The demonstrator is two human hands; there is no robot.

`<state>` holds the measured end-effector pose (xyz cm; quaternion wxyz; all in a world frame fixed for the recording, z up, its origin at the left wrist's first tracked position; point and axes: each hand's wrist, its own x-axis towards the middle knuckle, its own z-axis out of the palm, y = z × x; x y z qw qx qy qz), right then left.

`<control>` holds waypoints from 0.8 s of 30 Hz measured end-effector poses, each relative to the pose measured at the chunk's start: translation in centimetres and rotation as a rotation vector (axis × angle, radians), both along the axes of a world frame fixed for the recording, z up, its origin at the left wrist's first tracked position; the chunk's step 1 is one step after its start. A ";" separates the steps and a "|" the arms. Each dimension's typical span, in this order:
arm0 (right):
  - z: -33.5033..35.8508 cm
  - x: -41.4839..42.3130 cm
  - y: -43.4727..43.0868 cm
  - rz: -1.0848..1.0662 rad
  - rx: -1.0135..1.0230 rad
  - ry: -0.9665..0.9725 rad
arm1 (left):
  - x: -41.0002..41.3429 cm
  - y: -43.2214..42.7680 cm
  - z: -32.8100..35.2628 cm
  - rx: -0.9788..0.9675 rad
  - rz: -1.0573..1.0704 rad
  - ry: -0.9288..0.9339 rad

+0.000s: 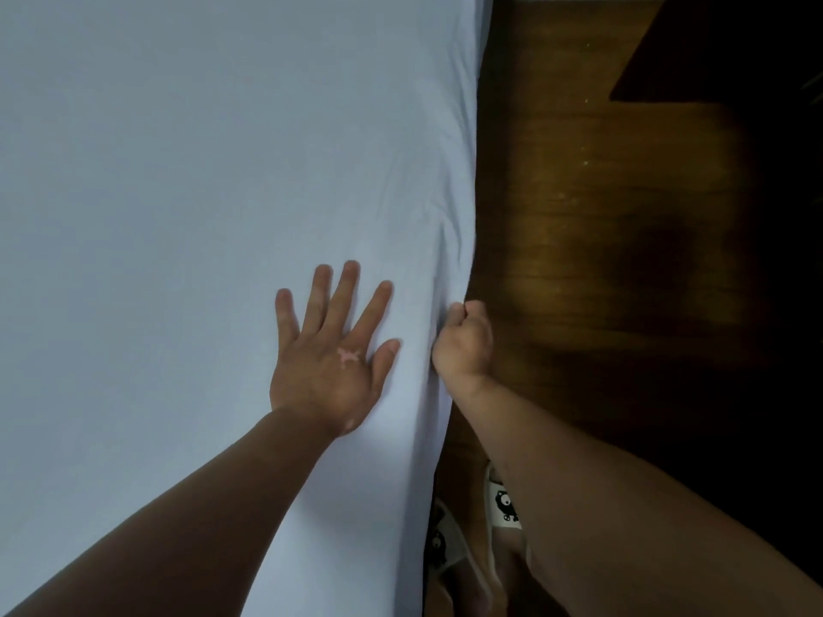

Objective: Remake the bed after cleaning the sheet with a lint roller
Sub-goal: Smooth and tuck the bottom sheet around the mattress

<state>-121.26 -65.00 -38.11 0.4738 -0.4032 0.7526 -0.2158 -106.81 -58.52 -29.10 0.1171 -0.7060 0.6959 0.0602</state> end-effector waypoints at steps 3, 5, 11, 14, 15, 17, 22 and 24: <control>-1.1 -1.4 -2.2 -0.034 0.030 0.064 | -0.1 0.0 -0.2 -0.024 -0.007 -0.007; -1.7 -3.4 -3.7 -0.015 0.048 0.080 | -0.2 0.0 -0.3 -0.024 -0.016 -0.008; 0.1 -2.8 -1.2 -0.072 0.200 -0.245 | -0.4 1.4 0.7 -0.039 0.019 0.071; 3.9 -2.8 6.3 0.066 0.286 -0.295 | -0.4 5.1 1.2 -0.058 0.007 0.099; 5.1 -2.7 8.9 0.090 0.315 -0.381 | -0.3 6.6 1.3 -0.061 0.003 0.107; 6.7 -2.4 13.9 0.087 0.246 -0.502 | 0.0 9.6 1.2 -0.066 -0.002 0.115; 6.8 -1.0 18.5 -0.046 -0.039 -0.336 | -0.4 15.8 0.9 -0.055 -0.014 0.099; 6.9 -0.9 18.3 -0.208 0.036 -0.417 | -0.8 17.2 1.1 -0.035 0.003 0.107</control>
